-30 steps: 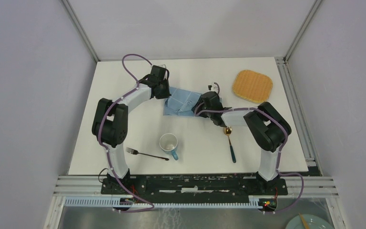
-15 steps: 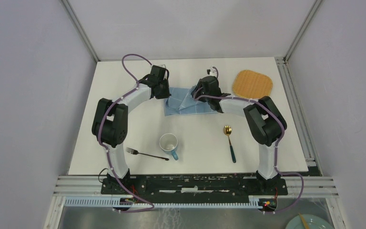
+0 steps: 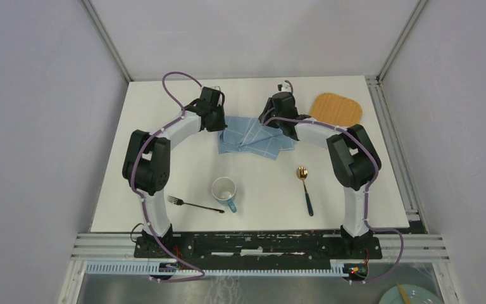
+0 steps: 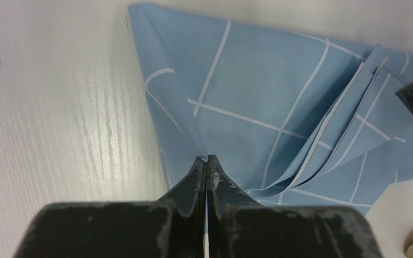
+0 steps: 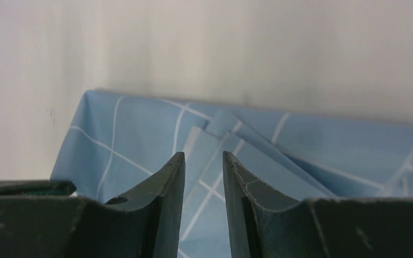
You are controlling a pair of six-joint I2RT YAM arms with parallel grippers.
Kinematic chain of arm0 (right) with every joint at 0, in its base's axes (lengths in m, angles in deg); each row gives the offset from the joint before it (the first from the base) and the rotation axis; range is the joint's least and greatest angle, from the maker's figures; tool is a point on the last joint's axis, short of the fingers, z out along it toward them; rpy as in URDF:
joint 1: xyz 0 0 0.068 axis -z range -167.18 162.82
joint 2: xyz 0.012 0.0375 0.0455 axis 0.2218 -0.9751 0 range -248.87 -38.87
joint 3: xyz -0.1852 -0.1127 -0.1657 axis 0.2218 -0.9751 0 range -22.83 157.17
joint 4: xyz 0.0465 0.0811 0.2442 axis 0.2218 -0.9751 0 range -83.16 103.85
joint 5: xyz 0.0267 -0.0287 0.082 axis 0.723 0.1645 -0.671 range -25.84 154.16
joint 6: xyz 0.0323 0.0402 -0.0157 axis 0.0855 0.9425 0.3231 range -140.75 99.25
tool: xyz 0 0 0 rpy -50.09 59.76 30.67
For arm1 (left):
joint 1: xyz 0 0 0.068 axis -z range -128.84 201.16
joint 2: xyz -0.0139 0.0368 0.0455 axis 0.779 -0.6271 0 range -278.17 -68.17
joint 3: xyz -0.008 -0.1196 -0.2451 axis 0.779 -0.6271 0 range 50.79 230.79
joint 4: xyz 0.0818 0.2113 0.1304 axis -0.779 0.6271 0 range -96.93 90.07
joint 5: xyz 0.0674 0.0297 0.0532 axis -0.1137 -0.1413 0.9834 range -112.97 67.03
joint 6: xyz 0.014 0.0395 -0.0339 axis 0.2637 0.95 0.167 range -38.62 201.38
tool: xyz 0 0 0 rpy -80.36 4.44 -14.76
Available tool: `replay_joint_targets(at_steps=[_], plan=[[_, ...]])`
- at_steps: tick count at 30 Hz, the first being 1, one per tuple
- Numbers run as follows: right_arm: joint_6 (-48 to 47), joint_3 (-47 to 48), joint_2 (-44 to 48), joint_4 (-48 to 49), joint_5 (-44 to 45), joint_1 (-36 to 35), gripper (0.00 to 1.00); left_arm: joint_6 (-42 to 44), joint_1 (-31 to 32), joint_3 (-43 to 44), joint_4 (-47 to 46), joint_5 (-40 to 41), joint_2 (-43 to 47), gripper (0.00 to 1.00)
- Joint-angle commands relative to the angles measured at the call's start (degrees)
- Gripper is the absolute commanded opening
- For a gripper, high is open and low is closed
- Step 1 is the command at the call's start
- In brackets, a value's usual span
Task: Set the dinner table for one person
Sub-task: Adjust the napkin at the center of the board.
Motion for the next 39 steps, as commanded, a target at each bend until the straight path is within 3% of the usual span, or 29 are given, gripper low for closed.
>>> replay_joint_targets(at_steps=[1, 10, 19, 39], plan=[[-0.74, -6.92, 11.69, 1.3, -0.24, -0.11, 0.38, 1.96, -0.01, 2.58, -1.2, -0.63, -1.49, 0.02], [3.76, -24.35, 26.12, 3.25, -4.57, -0.08, 0.39, 1.77, -0.02, 3.12, -1.4, -0.64, -1.63, 0.02], [12.79, -40.53, 30.77, 12.75, -8.57, -0.07, 0.41, 1.71, 0.0, 3.03, -1.24, -0.75, -1.22, 0.02], [19.57, -47.08, 28.97, 16.69, -8.53, -0.04, 0.42, 1.19, -0.02, 1.76, -1.33, -1.01, 0.01, 0.02]])
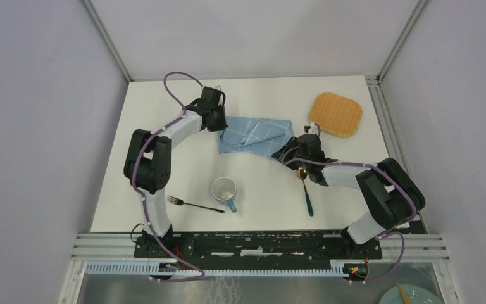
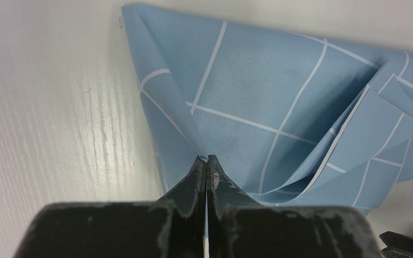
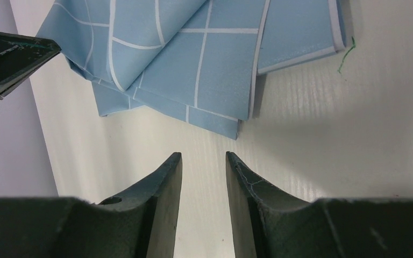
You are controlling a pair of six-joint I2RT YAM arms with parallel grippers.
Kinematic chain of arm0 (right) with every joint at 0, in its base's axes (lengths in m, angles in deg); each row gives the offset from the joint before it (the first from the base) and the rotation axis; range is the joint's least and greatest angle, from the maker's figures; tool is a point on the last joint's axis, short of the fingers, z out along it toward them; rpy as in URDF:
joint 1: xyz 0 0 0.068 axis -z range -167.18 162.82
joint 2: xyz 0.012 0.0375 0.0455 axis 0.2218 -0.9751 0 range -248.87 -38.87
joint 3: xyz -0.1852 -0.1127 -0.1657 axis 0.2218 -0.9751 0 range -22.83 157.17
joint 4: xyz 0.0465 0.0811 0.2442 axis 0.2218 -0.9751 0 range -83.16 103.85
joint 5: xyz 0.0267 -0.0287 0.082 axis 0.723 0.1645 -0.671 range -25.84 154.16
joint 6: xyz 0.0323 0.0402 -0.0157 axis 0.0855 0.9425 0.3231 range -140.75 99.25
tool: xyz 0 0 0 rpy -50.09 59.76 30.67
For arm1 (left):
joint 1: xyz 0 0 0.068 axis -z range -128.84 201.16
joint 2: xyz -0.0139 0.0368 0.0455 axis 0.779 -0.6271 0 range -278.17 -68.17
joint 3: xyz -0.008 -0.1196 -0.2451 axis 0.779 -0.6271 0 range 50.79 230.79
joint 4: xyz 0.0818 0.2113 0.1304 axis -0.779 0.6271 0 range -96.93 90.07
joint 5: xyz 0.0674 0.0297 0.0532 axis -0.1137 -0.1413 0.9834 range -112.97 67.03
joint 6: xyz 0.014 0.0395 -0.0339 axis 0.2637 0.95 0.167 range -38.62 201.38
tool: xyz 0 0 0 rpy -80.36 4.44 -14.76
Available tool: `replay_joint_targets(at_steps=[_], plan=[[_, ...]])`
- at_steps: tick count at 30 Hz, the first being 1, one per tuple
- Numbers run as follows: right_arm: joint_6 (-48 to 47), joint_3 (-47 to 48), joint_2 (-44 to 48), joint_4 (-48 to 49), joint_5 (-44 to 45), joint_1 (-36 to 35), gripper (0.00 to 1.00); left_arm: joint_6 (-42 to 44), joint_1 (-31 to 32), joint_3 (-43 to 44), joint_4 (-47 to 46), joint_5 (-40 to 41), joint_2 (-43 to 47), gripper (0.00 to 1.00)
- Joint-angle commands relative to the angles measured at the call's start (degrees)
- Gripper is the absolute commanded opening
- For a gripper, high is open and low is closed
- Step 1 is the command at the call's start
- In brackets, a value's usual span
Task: Set the dinner table for one person
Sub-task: Adjust the napkin at the center of the board.
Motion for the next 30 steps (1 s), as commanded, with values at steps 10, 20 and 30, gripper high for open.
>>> replay_joint_targets(at_steps=[10, 20, 30], plan=[[2.53, -0.08, -3.54, 2.38, 0.46, -0.04, 0.42, 1.18, 0.02, 0.95, -1.38, -0.55, 1.31, 0.02], [4.22, 0.29, -10.0, 8.81, 0.06, -0.09, 0.42, 1.28, 0.03, 1.31, -1.37, -0.64, 1.03, 0.02], [4.38, 2.91, -16.77, 14.46, -0.85, -0.13, 0.42, 1.8, 0.01, 2.49, -0.52, -0.38, 0.56, 0.02]])
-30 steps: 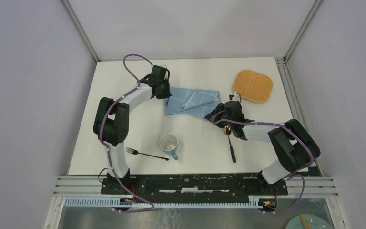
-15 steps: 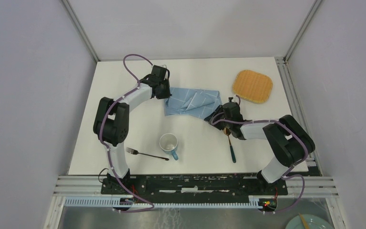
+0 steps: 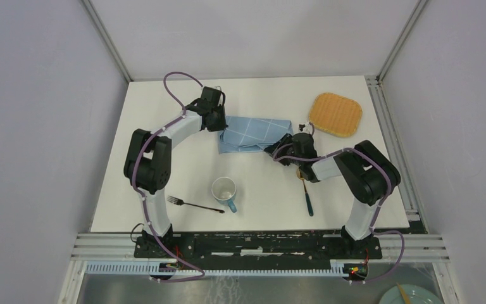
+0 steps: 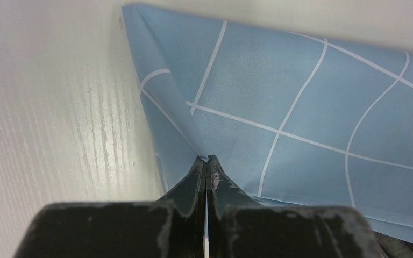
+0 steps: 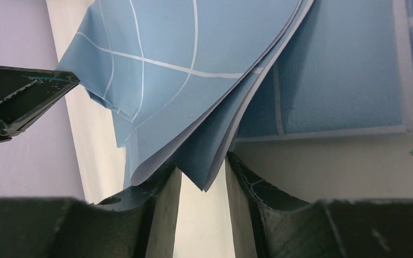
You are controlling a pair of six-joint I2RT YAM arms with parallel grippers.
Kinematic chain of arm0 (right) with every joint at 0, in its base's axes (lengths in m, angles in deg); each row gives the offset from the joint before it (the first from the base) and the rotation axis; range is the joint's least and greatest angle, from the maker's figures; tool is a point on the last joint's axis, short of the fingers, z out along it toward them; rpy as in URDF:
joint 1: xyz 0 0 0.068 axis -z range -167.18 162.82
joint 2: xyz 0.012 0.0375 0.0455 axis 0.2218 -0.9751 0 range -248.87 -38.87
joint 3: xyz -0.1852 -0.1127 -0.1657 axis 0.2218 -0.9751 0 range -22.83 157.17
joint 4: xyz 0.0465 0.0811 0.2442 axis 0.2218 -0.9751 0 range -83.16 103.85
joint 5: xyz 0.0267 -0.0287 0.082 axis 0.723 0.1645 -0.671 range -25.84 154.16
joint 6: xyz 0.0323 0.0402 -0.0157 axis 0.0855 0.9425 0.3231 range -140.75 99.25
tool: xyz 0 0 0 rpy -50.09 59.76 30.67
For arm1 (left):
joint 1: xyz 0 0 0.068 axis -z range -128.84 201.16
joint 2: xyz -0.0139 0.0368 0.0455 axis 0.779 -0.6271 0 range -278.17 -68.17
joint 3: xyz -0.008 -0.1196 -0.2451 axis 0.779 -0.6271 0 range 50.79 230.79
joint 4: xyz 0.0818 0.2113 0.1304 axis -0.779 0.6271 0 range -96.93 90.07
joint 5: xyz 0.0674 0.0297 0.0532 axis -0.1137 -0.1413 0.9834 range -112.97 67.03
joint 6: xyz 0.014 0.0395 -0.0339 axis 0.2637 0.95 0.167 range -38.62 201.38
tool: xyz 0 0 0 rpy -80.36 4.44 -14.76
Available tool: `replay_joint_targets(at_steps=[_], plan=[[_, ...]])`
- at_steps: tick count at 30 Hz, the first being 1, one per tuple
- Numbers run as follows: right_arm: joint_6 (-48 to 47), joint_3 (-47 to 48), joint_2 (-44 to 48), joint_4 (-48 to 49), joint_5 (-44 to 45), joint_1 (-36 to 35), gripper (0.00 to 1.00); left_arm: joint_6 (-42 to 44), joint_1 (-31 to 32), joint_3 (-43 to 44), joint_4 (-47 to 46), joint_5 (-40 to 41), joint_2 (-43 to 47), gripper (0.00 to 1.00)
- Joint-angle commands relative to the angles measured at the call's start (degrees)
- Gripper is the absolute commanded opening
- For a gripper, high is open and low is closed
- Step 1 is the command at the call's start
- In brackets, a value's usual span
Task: Set the dinner table for one person
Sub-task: Adjust the napkin at the center of the board.
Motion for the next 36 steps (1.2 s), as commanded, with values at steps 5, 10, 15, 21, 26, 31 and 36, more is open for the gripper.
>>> replay_joint_targets(at_steps=[5, 10, 15, 21, 26, 31, 36], plan=[[-3.34, 2.13, -1.51, -2.02, 0.45, -0.1, 0.37, 1.77, 0.0, 2.57, -0.56, -0.44, 0.34, 0.02], [-6.46, 5.98, -2.5, -4.79, 0.79, -0.11, 0.31, 1.64, 0.01, 2.59, -0.56, -0.8, 0.23, 0.02], [-6.47, 8.34, -5.41, -3.9, -0.01, -0.17, 0.13, 1.73, 0.01, 2.42, -0.56, -0.64, 0.36, 0.02], [-7.8, 9.1, -3.87, -4.27, 0.77, -0.15, 0.0, 1.83, 0.0, 2.22, -0.56, -0.58, 0.4, 0.02], [-11.91, 10.18, 0.87, -6.47, 1.35, -0.1, 0.0, 1.69, 0.0, 2.16, -0.57, -0.8, 0.23, 0.02], [-17.29, 14.71, 3.59, -11.56, 2.59, -0.12, 0.0, 1.25, 0.03, 2.04, -0.91, -0.88, 0.21, 0.02], [-19.92, 20.95, 1.24, -15.14, 2.77, 0.0, 0.0, 1.36, 0.06, 1.89, -0.97, -0.88, 0.47, 0.02]])
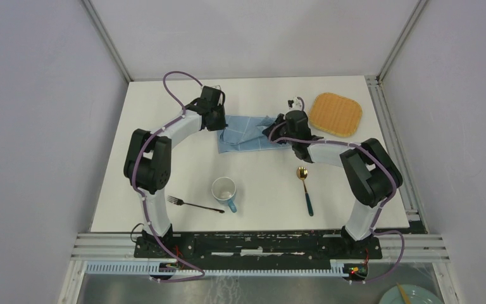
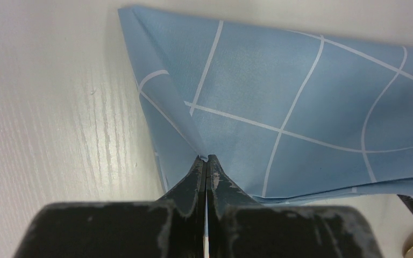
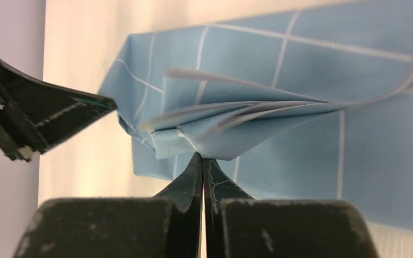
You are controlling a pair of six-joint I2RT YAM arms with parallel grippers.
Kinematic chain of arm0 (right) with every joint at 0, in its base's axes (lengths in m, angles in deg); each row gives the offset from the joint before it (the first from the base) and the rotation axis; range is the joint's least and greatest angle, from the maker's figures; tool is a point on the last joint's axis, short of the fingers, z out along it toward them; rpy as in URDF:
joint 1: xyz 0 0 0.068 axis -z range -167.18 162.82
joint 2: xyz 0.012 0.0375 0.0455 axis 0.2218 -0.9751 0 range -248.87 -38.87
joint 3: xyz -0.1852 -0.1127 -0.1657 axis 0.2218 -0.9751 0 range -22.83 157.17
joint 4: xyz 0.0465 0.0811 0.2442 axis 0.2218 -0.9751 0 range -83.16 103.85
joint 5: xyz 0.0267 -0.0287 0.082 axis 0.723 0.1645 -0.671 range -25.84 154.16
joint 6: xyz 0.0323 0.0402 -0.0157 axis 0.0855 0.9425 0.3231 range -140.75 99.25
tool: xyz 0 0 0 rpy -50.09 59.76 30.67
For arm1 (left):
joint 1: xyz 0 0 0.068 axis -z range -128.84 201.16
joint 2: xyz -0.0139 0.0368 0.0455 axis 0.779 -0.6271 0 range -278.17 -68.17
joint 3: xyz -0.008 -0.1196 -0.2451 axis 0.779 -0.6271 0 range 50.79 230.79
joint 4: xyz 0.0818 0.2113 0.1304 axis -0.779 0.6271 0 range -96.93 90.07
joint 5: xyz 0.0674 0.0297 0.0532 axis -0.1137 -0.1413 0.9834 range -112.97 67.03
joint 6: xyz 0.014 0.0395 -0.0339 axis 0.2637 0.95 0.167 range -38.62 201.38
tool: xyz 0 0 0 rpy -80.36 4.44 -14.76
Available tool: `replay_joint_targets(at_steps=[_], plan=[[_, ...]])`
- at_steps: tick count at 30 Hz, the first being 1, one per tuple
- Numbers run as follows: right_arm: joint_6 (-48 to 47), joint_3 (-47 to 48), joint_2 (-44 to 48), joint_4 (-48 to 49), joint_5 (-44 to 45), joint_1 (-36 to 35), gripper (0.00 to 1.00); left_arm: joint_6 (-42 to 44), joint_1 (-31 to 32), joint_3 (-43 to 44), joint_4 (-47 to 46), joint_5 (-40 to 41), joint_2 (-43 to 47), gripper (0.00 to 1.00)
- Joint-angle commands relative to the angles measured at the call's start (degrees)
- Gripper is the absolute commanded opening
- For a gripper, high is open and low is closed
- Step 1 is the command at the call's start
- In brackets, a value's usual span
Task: Set the dinner table for one person
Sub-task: Adjust the napkin at the center of the board.
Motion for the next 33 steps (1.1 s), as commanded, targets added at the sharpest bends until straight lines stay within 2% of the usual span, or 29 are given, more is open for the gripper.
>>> replay_joint_targets(at_steps=[1, 9, 17, 24, 33], plan=[[-4.33, 7.34, -0.62, -2.51, 1.19, 0.17, 0.0, 1.43, 0.1, 1.61, -0.96, -0.88, 0.55, 0.02], [-7.02, 19.31, -7.85, -8.16, 1.99, 0.9, 0.0, 1.69, 0.02, 2.44, -0.91, -0.26, 0.59, 0.02], [-8.88, 27.84, -12.26, -12.9, 2.87, 2.1, 0.0, 0.83, 0.05, 8.83, -1.32, 2.07, -1.9, 0.02], [-9.9, 34.58, -16.2, -15.93, 3.8, 3.43, 0.0, 0.04, 0.0, 15.35, -0.66, 6.67, -4.76, 0.02], [-11.14, 42.43, -20.13, -18.95, 6.94, 4.8, 0.0, -5.7, 0.04, 17.82, -2.22, 15.61, -7.18, 0.02]])
